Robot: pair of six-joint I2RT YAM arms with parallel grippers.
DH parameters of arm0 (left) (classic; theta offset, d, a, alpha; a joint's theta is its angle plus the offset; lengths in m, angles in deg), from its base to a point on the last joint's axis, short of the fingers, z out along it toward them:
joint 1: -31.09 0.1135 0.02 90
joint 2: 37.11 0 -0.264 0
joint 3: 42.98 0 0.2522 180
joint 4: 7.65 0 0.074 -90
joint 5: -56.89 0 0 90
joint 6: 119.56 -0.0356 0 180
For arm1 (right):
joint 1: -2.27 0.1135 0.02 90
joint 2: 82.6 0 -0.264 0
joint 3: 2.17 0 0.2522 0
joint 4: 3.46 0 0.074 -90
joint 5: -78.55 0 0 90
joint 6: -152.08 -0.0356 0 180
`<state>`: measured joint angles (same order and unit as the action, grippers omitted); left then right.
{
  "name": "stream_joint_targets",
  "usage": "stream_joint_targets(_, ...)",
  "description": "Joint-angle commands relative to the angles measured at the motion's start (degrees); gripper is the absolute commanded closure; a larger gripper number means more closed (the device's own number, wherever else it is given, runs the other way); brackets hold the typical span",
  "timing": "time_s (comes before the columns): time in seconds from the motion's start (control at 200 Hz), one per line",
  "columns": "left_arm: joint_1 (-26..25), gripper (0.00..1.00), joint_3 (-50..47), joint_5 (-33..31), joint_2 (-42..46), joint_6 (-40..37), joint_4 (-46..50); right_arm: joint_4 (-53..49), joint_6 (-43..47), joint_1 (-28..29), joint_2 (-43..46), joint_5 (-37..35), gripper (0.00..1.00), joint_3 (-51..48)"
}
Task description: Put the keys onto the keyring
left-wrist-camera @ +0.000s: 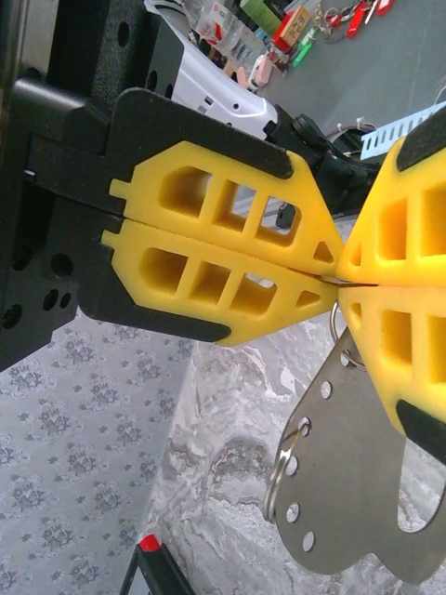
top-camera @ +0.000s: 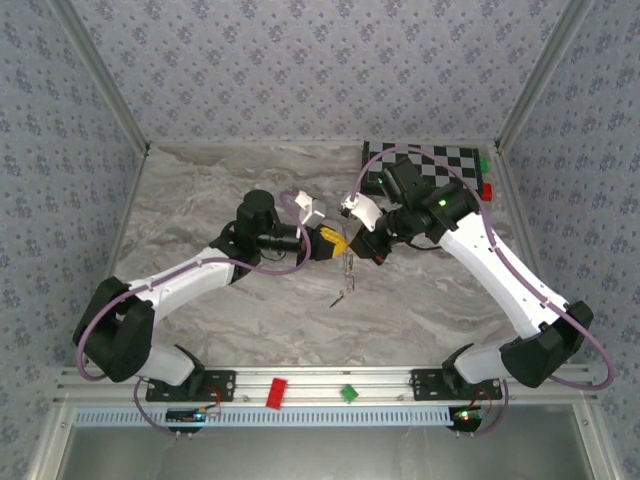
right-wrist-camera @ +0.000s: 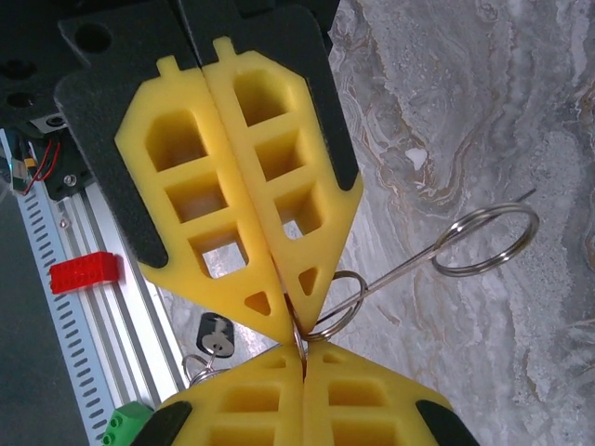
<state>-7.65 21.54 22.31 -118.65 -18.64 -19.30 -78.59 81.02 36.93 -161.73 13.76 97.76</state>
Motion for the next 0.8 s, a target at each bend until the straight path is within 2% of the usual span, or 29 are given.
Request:
stream_joint_targets(0.0, -0.82, 1.0, 1.84, -1.17, 1.08, -1.9, 1.14, 0.67, 0.92, 0.92, 1.11, 2.21, 1.0, 0.34)
stream_joint_targets(0.16, -1.25, 1.0, 1.12, -2.55, 1.73, -2.3, 0.48, 0.97, 0.46, 0.94, 1.63, 1.68, 1.0, -0.01)
stream_joint_targets(0.2, -1.3, 1.0, 0.75, -2.78, 1.91, -2.03, -0.24, 1.33, -0.11, 0.94, 1.87, 1.3, 0.92, -0.28)
stream_joint_targets(0.315, -1.31, 1.0, -0.68, -4.84, 2.75, -0.47, -3.56, 3.2, -1.43, 0.12, 3.75, 0.63, 0.85, -2.43)
stream_joint_targets(0.4, -1.3, 1.0, -2.0, -6.4, 3.42, 1.43, -7.04, 6.35, -3.12, -1.16, 6.81, 1.47, 0.84, -5.76)
stream_joint_targets(0.495, -1.33, 1.0, -3.07, -7.64, 3.5, 4.46, -12.05, 13.67, -7.89, -3.07, 11.82, 2.21, 0.8, -11.39)
stream_joint_targets(0.605, -1.47, 1.0, -3.46, -8.47, 3.15, 7.77, -16.82, 24.26, -20.22, -6.52, 18.49, 1.75, 0.79, -18.53)
stream_joint_targets(0.795, -2.11, 1.0, -5.49, -13.1, 3.14, 12.4, -25.97, 44.01, -26.23, -9.52, 29.06, 5.98, 0.78, -33.66)
